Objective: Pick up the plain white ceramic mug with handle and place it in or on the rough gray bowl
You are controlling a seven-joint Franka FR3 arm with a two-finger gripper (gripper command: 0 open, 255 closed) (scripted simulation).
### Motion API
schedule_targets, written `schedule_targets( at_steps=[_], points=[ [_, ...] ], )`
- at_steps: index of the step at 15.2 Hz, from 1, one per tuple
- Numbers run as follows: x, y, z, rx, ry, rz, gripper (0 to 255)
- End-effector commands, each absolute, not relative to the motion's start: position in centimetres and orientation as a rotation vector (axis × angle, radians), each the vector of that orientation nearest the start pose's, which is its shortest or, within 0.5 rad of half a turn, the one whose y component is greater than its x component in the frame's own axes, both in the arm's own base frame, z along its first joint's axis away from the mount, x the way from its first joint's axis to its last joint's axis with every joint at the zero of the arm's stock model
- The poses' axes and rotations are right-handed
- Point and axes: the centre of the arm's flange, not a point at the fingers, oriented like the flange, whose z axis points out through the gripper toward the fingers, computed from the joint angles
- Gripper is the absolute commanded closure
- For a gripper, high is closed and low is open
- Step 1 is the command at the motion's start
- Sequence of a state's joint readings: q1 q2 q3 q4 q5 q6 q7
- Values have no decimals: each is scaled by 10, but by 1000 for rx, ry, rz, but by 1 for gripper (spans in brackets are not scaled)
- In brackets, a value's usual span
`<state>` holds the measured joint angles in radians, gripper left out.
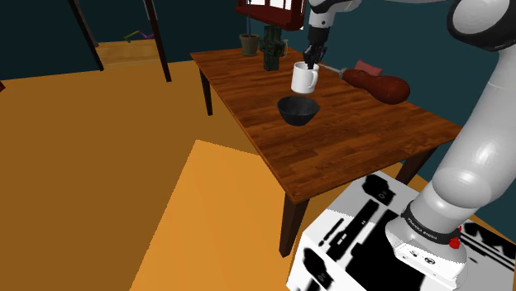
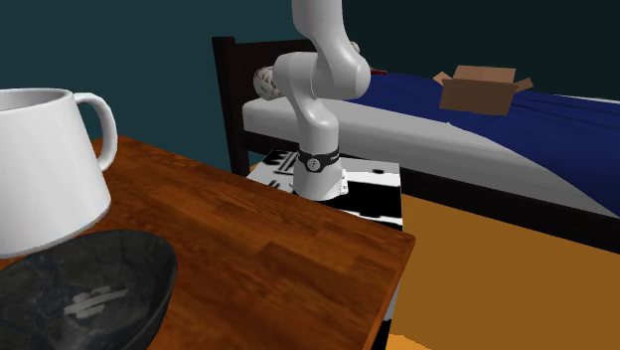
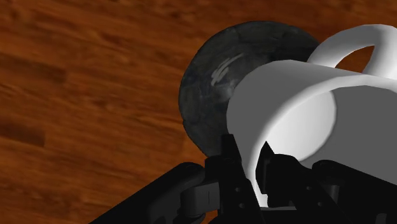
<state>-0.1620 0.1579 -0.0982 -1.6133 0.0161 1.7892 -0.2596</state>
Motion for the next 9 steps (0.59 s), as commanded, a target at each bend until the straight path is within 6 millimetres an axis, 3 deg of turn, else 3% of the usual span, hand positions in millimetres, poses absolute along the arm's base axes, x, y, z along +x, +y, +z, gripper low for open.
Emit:
schedule_targets(
  at_steps=[1,9],
  points=[
    [595,-152,522,-3146,4,-30,255],
    [595,-152,480,-3146,4,-30,255]
  ],
)
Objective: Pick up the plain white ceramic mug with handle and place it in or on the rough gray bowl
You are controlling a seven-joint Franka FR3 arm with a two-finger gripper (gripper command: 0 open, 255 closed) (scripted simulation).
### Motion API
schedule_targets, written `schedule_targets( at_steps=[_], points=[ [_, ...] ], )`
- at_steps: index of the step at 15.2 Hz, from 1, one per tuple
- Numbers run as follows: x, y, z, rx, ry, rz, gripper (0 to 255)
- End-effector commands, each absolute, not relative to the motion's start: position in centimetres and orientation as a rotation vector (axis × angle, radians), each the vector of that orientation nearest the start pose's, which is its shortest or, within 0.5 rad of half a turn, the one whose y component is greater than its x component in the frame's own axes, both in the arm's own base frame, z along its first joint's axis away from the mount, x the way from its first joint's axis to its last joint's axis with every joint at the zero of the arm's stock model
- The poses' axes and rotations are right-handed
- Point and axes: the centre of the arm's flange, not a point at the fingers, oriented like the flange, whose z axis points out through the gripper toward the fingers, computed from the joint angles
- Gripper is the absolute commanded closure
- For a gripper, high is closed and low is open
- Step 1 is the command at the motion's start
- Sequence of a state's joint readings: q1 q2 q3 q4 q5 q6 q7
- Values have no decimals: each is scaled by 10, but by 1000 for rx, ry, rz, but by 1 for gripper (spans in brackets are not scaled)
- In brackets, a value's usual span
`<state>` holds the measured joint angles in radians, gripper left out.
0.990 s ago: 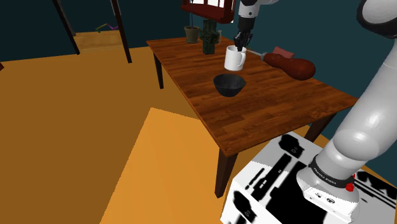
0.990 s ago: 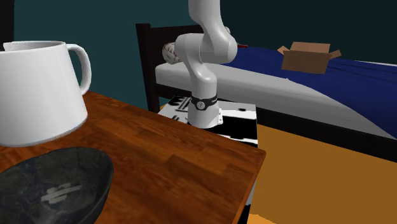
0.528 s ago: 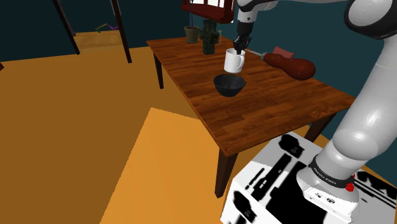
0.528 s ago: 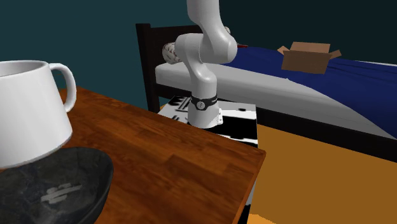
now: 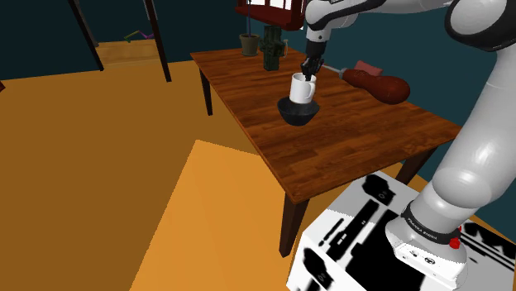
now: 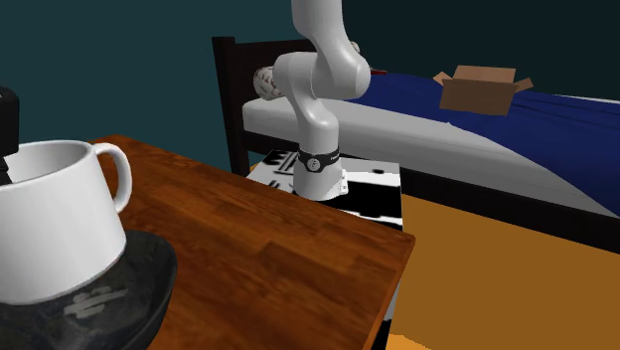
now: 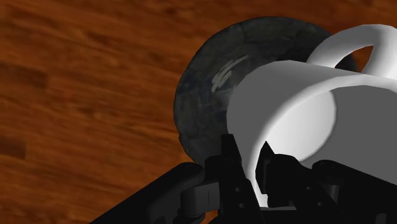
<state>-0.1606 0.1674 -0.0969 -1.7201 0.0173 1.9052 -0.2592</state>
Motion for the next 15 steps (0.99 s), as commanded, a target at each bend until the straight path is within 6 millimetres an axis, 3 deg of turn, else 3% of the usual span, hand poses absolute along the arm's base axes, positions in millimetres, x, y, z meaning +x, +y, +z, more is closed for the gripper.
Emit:
schedule_targets(
  at_steps=[1,5,12,13,15],
  points=[
    [595,-152,474,-3146,4,-30,255],
    [595,-152,455,-3146,4,-30,255],
    [595,-152,455,-3146,4,-30,255],
    [595,-153,455,-3146,4,-30,0],
    [595,-153,455,-3146,4,-30,0]
  ],
)
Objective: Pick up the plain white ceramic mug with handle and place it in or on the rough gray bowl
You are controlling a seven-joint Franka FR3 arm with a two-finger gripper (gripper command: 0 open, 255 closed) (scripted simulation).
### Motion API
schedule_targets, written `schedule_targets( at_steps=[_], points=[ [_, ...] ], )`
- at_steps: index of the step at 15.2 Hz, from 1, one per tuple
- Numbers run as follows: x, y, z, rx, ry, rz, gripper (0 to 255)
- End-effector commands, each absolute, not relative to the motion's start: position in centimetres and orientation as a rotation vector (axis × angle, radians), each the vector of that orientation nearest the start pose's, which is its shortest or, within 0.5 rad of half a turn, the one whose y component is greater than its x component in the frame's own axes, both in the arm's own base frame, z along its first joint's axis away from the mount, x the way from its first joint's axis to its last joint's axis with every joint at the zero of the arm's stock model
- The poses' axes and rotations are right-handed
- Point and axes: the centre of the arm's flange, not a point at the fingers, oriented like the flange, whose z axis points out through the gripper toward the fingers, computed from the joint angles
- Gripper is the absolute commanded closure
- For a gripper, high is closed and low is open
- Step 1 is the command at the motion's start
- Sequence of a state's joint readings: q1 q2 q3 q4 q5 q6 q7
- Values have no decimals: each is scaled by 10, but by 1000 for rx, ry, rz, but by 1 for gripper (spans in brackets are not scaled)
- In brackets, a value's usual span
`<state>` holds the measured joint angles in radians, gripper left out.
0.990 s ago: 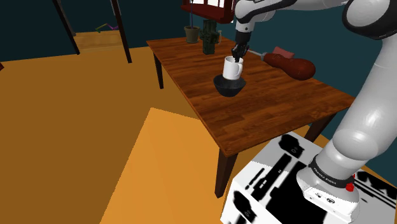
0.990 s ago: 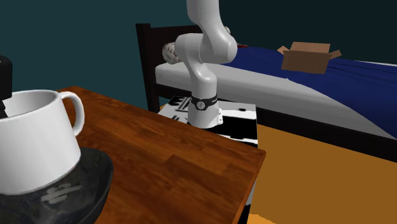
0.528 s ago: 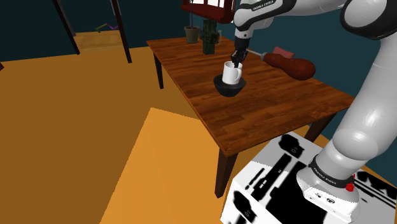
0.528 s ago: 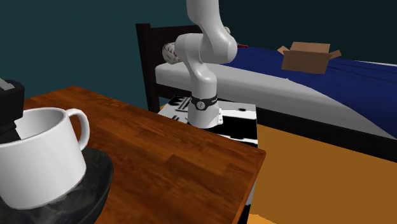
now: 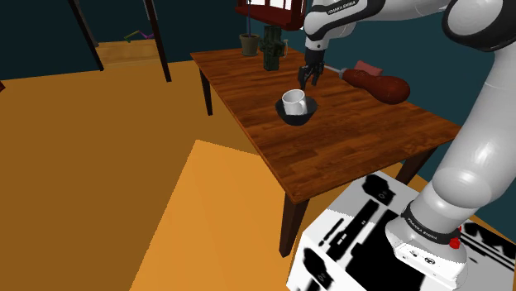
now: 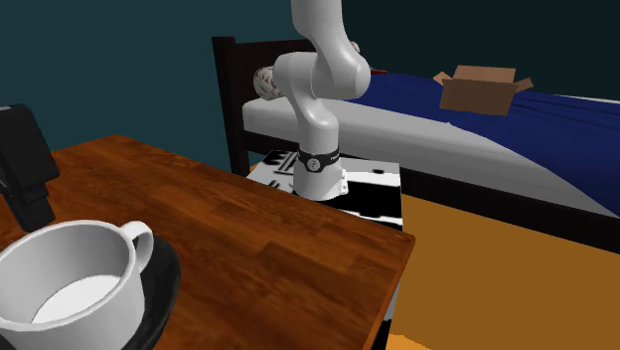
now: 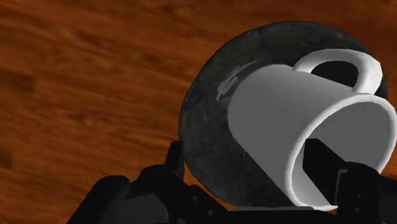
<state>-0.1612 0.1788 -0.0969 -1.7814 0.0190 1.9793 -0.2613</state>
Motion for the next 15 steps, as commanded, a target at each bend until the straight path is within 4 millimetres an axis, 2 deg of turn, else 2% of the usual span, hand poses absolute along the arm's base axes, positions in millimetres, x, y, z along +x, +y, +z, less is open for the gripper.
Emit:
schedule_targets(
  at_steps=[1,3,7,15],
  points=[
    [595,-153,455,-3146,4,-30,0],
    [595,-152,455,-3146,4,-30,0],
    [594,-152,505,-3146,4,-30,0],
    [594,-152,505,-3146,4,-30,0]
  ],
)
